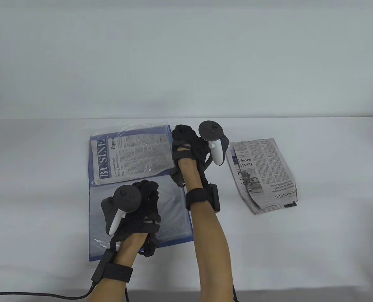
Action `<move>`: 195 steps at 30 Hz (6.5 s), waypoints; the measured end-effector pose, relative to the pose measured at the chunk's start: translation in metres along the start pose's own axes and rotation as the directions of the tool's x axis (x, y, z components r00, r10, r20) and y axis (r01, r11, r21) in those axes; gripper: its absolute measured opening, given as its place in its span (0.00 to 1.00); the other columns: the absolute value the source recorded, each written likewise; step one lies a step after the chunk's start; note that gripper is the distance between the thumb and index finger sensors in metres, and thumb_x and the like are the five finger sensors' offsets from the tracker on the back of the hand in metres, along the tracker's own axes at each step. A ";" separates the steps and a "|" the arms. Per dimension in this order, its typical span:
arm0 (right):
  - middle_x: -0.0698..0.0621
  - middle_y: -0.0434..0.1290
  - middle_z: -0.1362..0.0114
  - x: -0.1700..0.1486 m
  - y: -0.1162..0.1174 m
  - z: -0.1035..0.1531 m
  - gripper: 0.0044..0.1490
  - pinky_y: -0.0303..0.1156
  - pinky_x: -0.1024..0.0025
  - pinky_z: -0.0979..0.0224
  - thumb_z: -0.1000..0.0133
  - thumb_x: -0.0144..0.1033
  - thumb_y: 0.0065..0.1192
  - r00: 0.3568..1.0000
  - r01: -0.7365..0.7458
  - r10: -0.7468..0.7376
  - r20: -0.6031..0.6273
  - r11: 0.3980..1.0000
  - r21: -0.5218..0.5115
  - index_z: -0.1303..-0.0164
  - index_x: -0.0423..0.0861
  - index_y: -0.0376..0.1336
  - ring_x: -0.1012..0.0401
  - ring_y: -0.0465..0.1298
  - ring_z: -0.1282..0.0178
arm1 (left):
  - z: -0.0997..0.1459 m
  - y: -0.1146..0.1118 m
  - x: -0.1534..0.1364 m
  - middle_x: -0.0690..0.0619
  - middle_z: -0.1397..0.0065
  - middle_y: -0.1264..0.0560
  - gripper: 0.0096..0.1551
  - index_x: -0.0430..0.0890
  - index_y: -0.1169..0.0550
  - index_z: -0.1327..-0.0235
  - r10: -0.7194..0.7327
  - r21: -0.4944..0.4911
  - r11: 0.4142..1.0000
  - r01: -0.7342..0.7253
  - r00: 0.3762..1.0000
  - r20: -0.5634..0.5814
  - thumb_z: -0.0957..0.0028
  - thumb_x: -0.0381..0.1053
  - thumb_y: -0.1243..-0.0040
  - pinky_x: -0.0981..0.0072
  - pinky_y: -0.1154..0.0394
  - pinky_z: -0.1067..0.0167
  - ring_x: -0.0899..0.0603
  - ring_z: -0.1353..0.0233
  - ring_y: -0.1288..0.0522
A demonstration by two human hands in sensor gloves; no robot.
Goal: Insert newspapers into folder
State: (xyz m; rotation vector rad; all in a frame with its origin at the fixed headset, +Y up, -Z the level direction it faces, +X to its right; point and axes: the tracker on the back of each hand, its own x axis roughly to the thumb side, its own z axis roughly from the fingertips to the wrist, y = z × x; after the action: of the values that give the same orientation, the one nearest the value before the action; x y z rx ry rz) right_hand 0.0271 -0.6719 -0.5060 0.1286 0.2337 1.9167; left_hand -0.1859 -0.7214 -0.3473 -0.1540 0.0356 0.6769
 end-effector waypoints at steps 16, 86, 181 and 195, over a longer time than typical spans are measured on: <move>0.29 0.45 0.22 -0.074 0.030 0.108 0.37 0.52 0.33 0.30 0.34 0.38 0.52 0.995 -0.096 0.093 0.024 0.963 0.253 0.22 0.32 0.48 0.34 0.60 0.28 | -0.020 -0.061 0.003 0.51 0.09 0.59 0.23 0.60 0.36 0.28 -0.513 -0.402 0.777 0.484 0.857 0.039 0.34 0.57 0.45 0.41 0.49 0.15 0.35 0.10 0.59; 0.33 0.31 0.19 -0.099 0.022 0.102 0.46 0.21 0.26 0.38 0.38 0.60 0.48 0.956 -0.274 0.288 0.057 0.805 0.526 0.23 0.35 0.60 0.32 0.19 0.27 | 0.002 0.000 -0.017 0.51 0.12 0.40 0.22 0.59 0.32 0.28 0.054 -0.121 0.991 -0.061 0.997 -0.060 0.34 0.56 0.45 0.38 0.43 0.16 0.35 0.12 0.43; 0.25 0.40 0.26 -0.136 -0.085 0.132 0.58 0.55 0.33 0.32 0.35 0.54 0.45 0.929 0.168 -0.151 -0.337 0.986 0.021 0.25 0.29 0.23 0.34 0.59 0.28 | -0.004 -0.026 -0.009 0.44 0.09 0.58 0.36 0.57 0.45 0.17 -0.204 -0.412 0.895 0.169 0.978 -0.042 0.34 0.55 0.43 0.31 0.56 0.17 0.30 0.12 0.62; 0.28 0.33 0.23 -0.114 -0.023 0.104 0.54 0.47 0.29 0.31 0.35 0.53 0.46 0.984 -0.086 0.118 -0.133 0.970 0.228 0.21 0.32 0.29 0.31 0.48 0.24 | -0.008 -0.028 -0.019 0.53 0.08 0.55 0.23 0.60 0.32 0.29 -0.425 -0.318 0.871 0.374 0.899 -0.108 0.37 0.54 0.45 0.35 0.57 0.13 0.36 0.09 0.66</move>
State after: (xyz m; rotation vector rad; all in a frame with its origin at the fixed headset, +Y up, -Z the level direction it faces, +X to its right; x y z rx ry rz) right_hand 0.1089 -0.7608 -0.4072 0.1517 0.5495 2.0008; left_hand -0.1829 -0.7556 -0.3498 -0.4915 0.0708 0.2442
